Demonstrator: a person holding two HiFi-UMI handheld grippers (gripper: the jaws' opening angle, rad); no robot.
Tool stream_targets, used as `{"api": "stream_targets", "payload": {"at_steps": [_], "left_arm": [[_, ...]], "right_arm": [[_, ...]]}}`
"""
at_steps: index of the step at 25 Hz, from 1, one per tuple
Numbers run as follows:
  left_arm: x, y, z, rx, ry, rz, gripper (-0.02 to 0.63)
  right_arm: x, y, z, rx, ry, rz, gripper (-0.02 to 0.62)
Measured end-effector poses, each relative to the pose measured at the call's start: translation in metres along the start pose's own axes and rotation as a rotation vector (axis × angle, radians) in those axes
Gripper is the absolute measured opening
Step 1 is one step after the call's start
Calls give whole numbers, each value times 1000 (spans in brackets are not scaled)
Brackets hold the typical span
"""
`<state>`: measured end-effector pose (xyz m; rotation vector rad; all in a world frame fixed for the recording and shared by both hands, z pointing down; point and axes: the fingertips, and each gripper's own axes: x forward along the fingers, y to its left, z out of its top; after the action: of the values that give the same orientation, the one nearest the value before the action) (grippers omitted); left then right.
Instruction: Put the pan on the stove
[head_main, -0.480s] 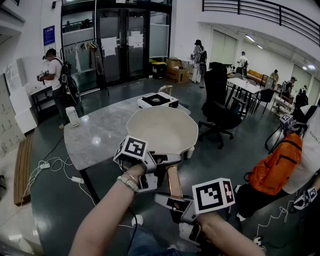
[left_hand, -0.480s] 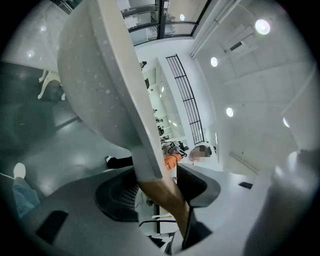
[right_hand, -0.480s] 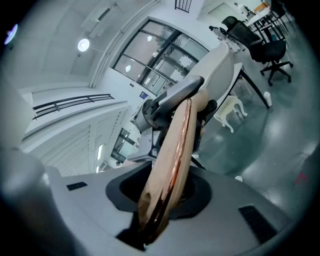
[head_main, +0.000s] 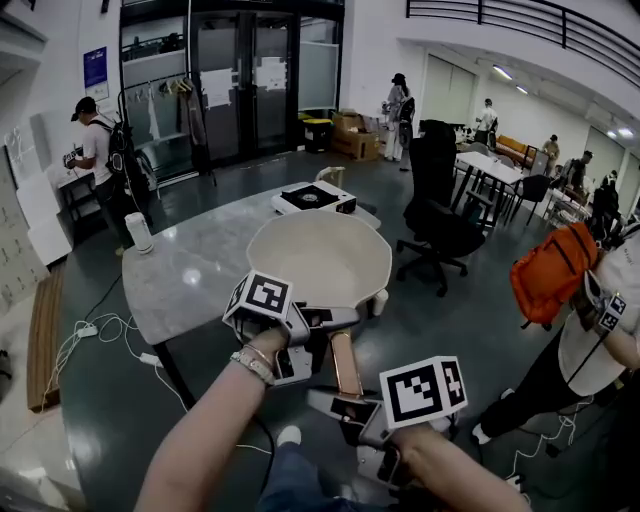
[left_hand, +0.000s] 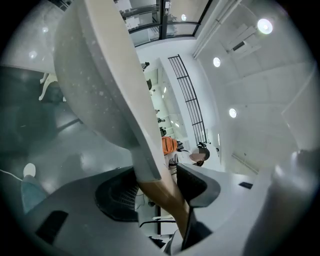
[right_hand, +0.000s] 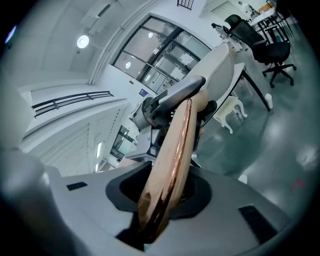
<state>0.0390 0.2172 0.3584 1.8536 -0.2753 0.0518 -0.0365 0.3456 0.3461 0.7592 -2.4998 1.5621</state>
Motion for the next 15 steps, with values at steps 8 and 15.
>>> {"api": "stream_targets", "payload": {"at_steps": [8, 15], "left_arm": [[21, 13, 33, -18, 19, -13, 244], [33, 28, 82, -36, 35, -16, 244]], "right_arm": [[7, -20, 36, 46, -30, -12, 114], [28, -37, 85, 70, -54, -19, 117]]}}
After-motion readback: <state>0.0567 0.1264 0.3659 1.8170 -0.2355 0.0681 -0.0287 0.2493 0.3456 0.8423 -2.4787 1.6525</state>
